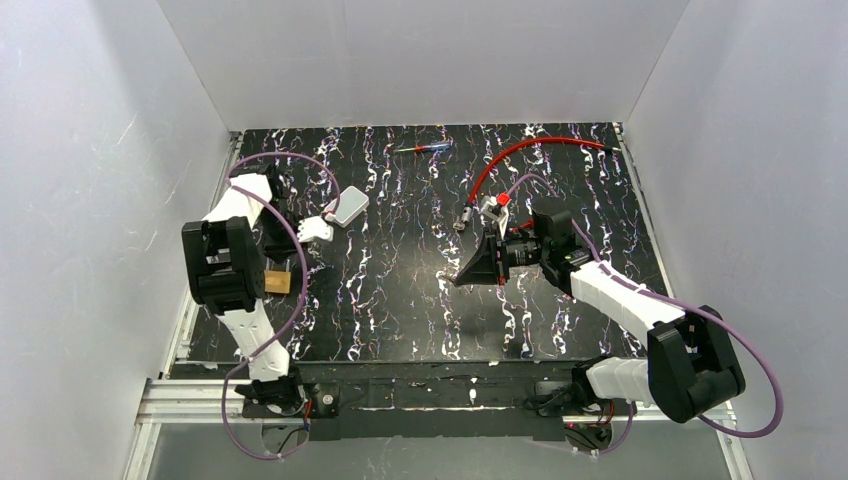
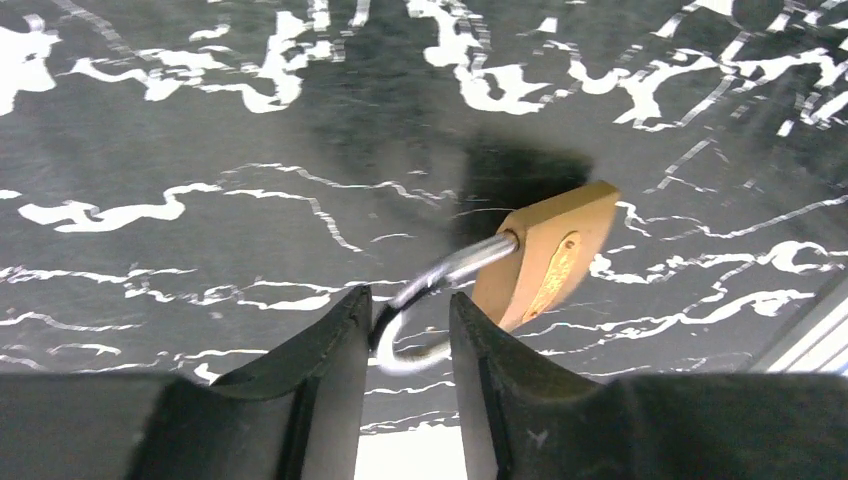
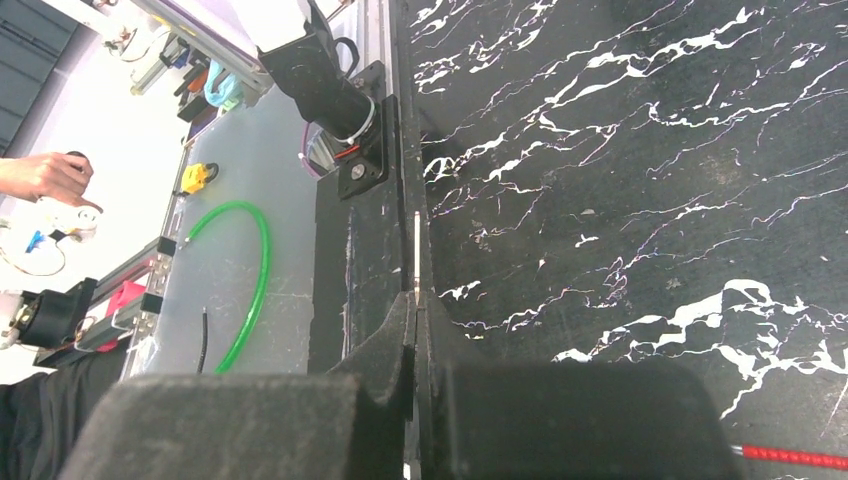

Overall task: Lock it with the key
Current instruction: Place the lock at the center of the board, then place the key at the center of the board.

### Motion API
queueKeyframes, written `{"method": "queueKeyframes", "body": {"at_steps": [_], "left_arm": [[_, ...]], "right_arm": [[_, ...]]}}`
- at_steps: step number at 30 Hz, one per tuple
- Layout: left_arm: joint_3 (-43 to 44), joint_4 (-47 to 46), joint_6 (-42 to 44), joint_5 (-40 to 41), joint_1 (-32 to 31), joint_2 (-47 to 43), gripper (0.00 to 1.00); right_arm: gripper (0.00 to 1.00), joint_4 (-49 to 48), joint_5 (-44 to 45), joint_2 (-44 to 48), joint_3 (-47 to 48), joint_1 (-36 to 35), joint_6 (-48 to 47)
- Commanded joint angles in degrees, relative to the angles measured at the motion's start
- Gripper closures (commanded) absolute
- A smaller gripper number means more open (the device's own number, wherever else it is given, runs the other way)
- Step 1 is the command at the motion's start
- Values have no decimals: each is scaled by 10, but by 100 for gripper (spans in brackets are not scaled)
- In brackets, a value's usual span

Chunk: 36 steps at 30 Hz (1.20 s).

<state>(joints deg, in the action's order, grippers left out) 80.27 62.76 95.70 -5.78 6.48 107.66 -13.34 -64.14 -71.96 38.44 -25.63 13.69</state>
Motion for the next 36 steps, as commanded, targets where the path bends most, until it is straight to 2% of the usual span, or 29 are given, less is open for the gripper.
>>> {"method": "queueKeyframes", "body": {"at_steps": [1, 6, 8, 12, 13, 14, 15, 17, 19, 24, 27, 30, 33, 36], "left_arm": [[48, -2, -48, -7, -3, 7, 63], [56, 3, -74, -31, -2, -28, 46], [70, 7, -105, -56, -1, -49, 43], [135, 81, -210, -201, 5, -85, 26], [148, 108, -237, -250, 5, -96, 10], [159, 135, -260, -307, 5, -110, 3], [163, 158, -275, -358, 3, -125, 2], [151, 172, -318, -456, -2, -169, 2], [120, 142, -385, -544, -5, -213, 2], [-3, -30, -644, -693, -51, -300, 3], [-87, -181, -811, -689, -125, -337, 9], [-151, -326, -926, -664, -180, -370, 16], [-179, -371, -951, -655, -219, -376, 27], [-192, -388, -953, -650, -249, -370, 34]], "right_arm": [[99, -6, 11, 9, -4, -2, -13], [99, -3, 35, -1, 6, -2, -12], [99, 0, 39, -12, 19, -2, -9], [99, 1, 58, -32, 51, -2, -4], [99, -10, 62, -36, 59, -2, 4], [99, -22, 65, -42, 65, -2, 21], [99, -51, 64, -48, 68, -2, 43], [99, -107, 59, -61, 68, -3, 92], [99, -158, 57, -69, 59, -4, 133], [99, -218, 60, -62, 48, -27, 172], [99, -221, 65, -51, 49, -52, 169], [99, -229, 61, -48, 52, -71, 175], [99, -236, 52, -45, 53, -82, 181], [99, -237, 42, -42, 53, -90, 183]]}}
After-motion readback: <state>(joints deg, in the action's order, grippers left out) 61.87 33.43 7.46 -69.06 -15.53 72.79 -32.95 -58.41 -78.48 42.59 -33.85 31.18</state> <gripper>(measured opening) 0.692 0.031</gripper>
